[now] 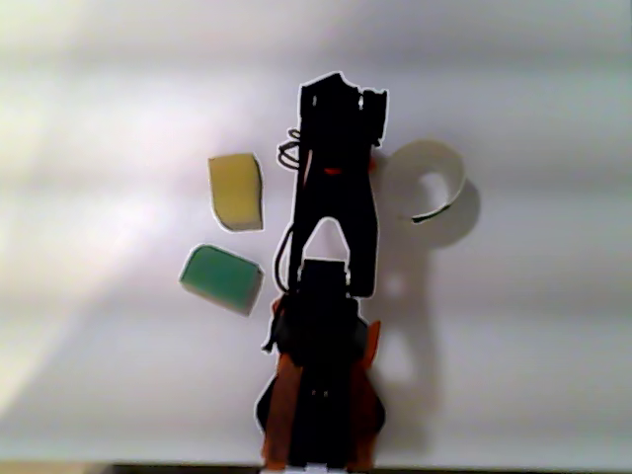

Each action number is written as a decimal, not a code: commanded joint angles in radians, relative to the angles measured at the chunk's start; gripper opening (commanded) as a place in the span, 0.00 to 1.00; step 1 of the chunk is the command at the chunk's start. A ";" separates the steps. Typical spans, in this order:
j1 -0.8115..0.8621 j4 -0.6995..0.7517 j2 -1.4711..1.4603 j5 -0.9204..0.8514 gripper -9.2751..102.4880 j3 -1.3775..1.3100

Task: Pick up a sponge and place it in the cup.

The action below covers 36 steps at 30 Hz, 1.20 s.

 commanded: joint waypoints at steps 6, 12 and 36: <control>-0.008 0.034 0.144 -0.106 0.22 0.069; -0.021 0.009 0.167 -0.144 0.35 0.127; -0.035 -0.199 -0.072 -0.074 0.43 0.089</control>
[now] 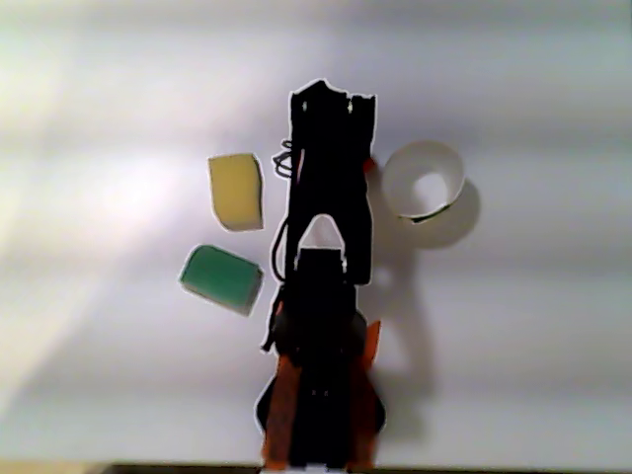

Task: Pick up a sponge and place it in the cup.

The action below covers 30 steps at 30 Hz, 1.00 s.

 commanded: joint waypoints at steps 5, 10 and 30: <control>0.000 -0.100 -0.028 0.017 0.35 0.058; -0.002 -0.103 -0.043 0.028 0.20 0.098; -0.023 0.379 0.218 0.278 0.08 -0.241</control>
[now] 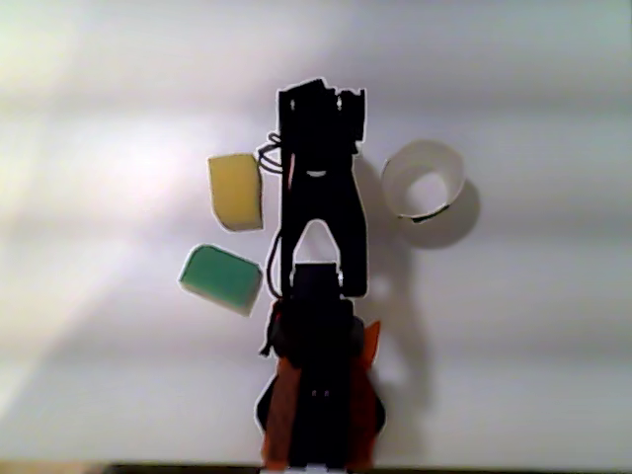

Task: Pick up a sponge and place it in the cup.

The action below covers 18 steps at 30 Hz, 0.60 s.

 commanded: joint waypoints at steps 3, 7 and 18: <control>0.026 0.095 0.124 0.063 0.08 -0.172; 0.067 0.095 0.198 0.098 0.08 -0.187; 0.287 0.048 0.414 0.077 0.08 0.020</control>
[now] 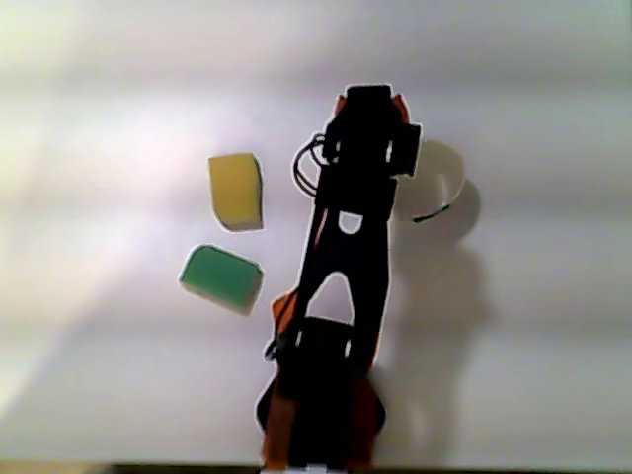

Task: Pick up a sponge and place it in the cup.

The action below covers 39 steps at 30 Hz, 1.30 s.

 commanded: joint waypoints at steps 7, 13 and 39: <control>0.221 0.032 0.117 -0.031 0.08 0.112; 0.325 0.034 0.092 -0.046 0.08 0.110; 0.190 -0.198 0.037 0.060 0.28 0.143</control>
